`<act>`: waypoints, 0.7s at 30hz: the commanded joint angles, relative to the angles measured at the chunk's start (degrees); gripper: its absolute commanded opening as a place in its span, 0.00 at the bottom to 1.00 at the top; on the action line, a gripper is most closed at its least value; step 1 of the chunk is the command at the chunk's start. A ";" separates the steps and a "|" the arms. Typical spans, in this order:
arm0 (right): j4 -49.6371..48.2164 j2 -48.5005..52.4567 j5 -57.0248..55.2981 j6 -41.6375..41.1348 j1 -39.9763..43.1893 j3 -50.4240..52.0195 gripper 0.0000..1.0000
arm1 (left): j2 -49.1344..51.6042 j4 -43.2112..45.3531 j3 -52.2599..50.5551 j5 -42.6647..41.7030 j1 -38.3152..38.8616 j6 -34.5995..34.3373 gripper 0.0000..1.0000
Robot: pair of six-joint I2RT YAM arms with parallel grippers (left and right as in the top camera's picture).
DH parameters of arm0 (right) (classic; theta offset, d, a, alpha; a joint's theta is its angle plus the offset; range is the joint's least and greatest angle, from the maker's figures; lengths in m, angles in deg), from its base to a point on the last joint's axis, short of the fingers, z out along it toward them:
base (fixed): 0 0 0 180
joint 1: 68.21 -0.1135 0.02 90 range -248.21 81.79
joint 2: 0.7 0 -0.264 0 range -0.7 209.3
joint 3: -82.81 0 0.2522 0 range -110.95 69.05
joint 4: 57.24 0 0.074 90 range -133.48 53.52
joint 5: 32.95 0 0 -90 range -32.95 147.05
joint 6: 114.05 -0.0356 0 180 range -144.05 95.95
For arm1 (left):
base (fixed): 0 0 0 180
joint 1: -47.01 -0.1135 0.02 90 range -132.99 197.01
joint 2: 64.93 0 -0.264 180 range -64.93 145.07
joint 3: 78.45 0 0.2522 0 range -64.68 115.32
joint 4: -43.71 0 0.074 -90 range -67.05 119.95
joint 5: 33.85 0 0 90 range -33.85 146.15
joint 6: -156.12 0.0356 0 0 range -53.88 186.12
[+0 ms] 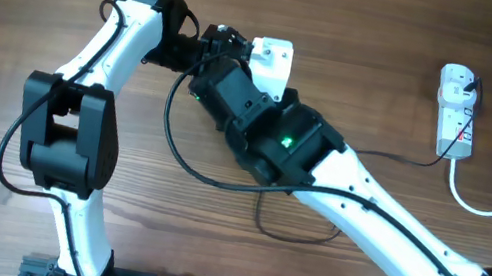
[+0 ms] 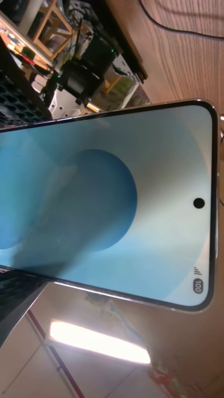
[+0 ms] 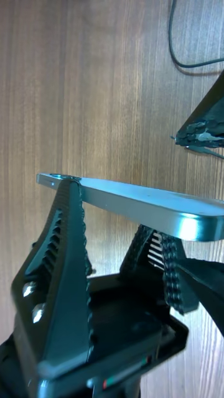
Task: Plug charger to phone and switch on socket
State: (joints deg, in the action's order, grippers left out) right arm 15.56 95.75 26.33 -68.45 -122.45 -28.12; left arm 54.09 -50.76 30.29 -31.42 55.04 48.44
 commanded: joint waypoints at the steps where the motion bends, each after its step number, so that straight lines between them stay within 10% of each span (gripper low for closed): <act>1: -0.33 0.92 -3.91 -2.29 -0.24 -0.98 0.57 | -2.14 0.13 -0.04 -2.43 0.11 0.74 0.56; 21: -1.18 0.92 -1.86 -2.73 -0.24 -0.98 0.40 | -2.12 0.15 -0.04 -2.47 0.11 0.57 0.56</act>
State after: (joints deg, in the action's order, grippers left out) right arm 15.02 96.12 24.42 -70.55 -122.45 -28.12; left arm 54.09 -50.76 30.29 -31.42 55.04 48.44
